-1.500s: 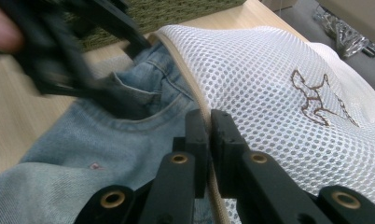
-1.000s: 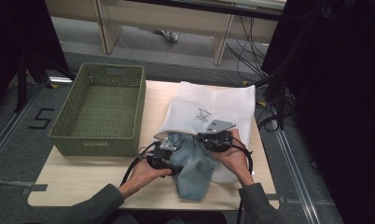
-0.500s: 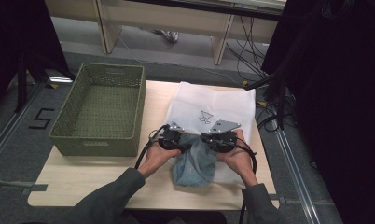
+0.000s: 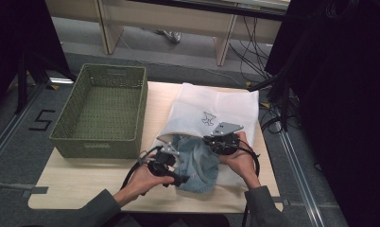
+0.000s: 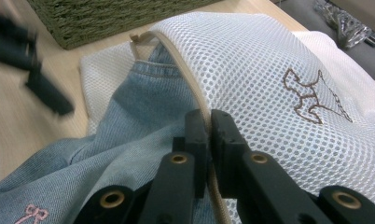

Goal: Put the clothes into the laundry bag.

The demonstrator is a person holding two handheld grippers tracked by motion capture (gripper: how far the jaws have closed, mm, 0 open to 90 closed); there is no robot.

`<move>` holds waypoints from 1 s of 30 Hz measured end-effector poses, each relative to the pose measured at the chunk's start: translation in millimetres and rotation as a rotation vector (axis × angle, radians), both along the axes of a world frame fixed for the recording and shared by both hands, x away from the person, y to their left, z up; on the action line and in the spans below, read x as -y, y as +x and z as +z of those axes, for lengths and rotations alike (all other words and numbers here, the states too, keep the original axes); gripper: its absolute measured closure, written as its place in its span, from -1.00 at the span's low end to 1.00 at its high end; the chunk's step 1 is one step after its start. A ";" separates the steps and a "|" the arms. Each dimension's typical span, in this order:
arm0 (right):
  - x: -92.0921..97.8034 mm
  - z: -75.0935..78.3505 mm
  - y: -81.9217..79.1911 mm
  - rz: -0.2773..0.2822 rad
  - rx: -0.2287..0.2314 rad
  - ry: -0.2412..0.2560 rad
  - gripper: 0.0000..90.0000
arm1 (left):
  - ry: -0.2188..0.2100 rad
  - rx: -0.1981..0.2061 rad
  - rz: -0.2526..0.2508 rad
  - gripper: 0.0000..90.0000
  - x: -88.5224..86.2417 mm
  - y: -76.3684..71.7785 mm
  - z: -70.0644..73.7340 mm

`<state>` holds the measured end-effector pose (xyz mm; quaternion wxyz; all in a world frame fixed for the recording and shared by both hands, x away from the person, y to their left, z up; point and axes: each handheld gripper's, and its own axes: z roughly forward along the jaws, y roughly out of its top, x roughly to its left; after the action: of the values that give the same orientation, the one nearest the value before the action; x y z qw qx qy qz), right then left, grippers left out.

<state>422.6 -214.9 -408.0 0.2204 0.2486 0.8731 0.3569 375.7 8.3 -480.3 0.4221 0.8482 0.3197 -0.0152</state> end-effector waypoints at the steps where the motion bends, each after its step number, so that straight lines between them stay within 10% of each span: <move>1: -0.3 0.0 0.1 0.001 -0.002 0.000 0.92 | -0.006 -0.001 -0.021 -0.67 6.2 -1.8 -4.7; 4: -1.1 -0.5 -0.3 -0.005 -0.009 0.003 0.92 | 0.102 0.049 -0.049 -0.54 29.2 3.8 -16.3; 6: -1.6 -1.0 0.9 0.005 -0.002 -0.002 0.92 | 0.151 0.124 -0.062 0.37 41.7 15.1 -18.3; 10: 0.5 4.2 -0.9 -0.001 0.005 0.009 0.93 | 0.099 0.192 -0.006 0.79 55.8 39.1 8.9; 14: 5.3 12.0 -1.5 -0.002 0.029 0.025 0.93 | 0.056 0.222 0.096 0.79 48.4 76.4 29.0; 17: 6.3 11.4 -1.3 -0.010 0.033 0.018 0.93 | 0.047 0.117 0.137 0.69 40.6 95.1 8.8; 22: 8.7 2.2 0.5 -0.023 -0.002 0.012 0.93 | -0.030 0.066 0.141 0.20 30.7 84.7 2.9; 30: 7.7 0.9 0.6 -0.015 0.003 0.006 0.93 | 0.018 0.050 0.078 -0.47 2.5 47.5 36.0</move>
<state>423.2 -222.6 -407.1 0.2238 0.2550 0.8698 0.3582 423.2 5.8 -444.3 0.4227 0.8389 0.3420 0.0255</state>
